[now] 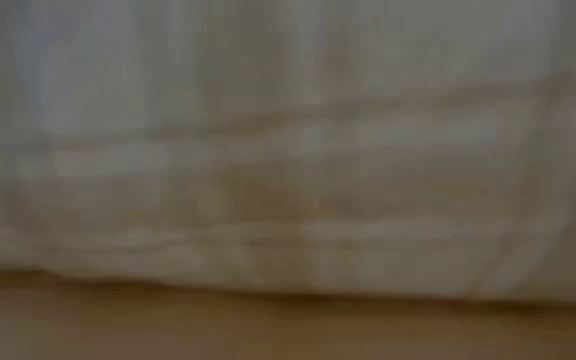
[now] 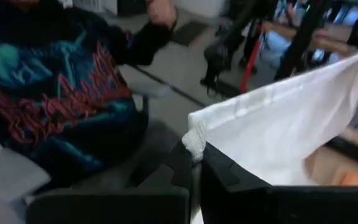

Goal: Fold towel
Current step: Fold the white patterned kitchen towel

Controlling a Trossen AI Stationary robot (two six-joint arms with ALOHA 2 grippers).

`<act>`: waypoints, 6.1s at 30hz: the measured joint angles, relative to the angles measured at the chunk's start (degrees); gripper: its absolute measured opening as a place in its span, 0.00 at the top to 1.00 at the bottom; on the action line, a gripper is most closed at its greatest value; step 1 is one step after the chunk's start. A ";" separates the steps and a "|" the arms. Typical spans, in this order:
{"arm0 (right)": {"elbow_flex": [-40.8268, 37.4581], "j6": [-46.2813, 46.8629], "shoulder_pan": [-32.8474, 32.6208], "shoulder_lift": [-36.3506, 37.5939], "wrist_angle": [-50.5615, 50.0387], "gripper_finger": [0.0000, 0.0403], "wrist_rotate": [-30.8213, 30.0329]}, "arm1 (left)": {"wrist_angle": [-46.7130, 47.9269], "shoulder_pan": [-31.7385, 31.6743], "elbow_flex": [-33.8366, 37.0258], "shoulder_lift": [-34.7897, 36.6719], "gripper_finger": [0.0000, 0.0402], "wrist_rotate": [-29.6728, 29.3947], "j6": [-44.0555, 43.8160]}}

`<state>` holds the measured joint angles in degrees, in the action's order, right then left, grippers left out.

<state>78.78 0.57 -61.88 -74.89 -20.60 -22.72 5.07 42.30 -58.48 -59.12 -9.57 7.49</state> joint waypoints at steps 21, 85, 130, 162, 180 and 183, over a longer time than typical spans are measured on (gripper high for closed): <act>-2.12 14.01 1.01 -7.74 -6.67 0.99 -10.71 | 1.38 -0.02 1.73 0.45 1.00 -9.15 -2.31; 8.76 18.06 -1.86 -6.58 -22.65 0.99 -5.44 | -3.24 -0.38 1.97 -3.60 1.00 -3.08 -3.85; -27.20 66.04 9.52 -7.08 -26.35 0.99 -16.37 | 20.02 -13.07 2.29 -19.60 1.00 -25.29 -23.75; -34.46 80.32 19.15 -7.02 -36.53 0.99 -19.28 | 19.74 -20.96 -1.19 -21.44 1.00 -25.46 -25.59; -21.09 67.29 17.58 -1.84 -43.64 0.99 -15.15 | 56.33 -20.17 -26.08 -21.37 1.00 3.16 -39.11; -18.33 65.80 15.95 -2.13 -43.73 0.99 -14.67 | 56.26 -19.15 -26.88 -21.37 1.00 9.11 -40.21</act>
<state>60.45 66.37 -45.93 -77.02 -64.33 -37.39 61.33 23.15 -85.36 -80.49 -0.46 -32.72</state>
